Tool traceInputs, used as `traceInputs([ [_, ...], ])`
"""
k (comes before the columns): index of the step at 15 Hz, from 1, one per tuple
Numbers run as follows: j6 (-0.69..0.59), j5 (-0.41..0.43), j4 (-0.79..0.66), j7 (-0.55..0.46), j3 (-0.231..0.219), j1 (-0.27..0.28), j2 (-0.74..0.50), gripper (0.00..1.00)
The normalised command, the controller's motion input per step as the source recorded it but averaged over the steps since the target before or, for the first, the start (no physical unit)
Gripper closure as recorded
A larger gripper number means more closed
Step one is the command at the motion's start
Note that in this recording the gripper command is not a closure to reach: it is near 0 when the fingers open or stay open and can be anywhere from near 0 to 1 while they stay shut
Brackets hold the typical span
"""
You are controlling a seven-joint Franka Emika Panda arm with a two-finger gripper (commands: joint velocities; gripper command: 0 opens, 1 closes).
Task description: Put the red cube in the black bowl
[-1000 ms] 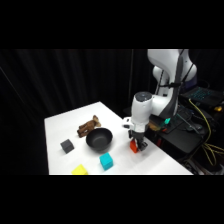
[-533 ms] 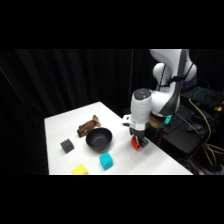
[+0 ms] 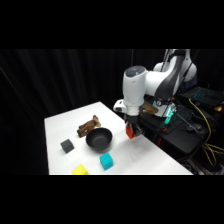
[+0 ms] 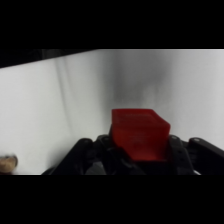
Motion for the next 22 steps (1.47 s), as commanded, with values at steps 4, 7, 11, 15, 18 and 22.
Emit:
traceInputs([
  [4, -0.21, -0.173, 0.24, -0.24, -0.036, -0.232, -0.17, 1.0],
  [7, 0.01, -0.038, 0.29, -0.28, -0.046, -0.174, 0.05, 1.0],
  [11, 0.15, 0.03, 0.32, -0.22, -0.037, -0.1, 0.28, 1.0],
  [15, 0.22, 0.171, 0.36, -0.25, -0.027, -0.052, 0.44, 1.0],
  [18, 0.15, 0.219, 0.33, -0.26, -0.02, -0.042, 0.41, 1.0],
  [22, 0.12, 0.232, 0.23, -0.27, 0.001, -0.057, 0.29, 1.0],
])
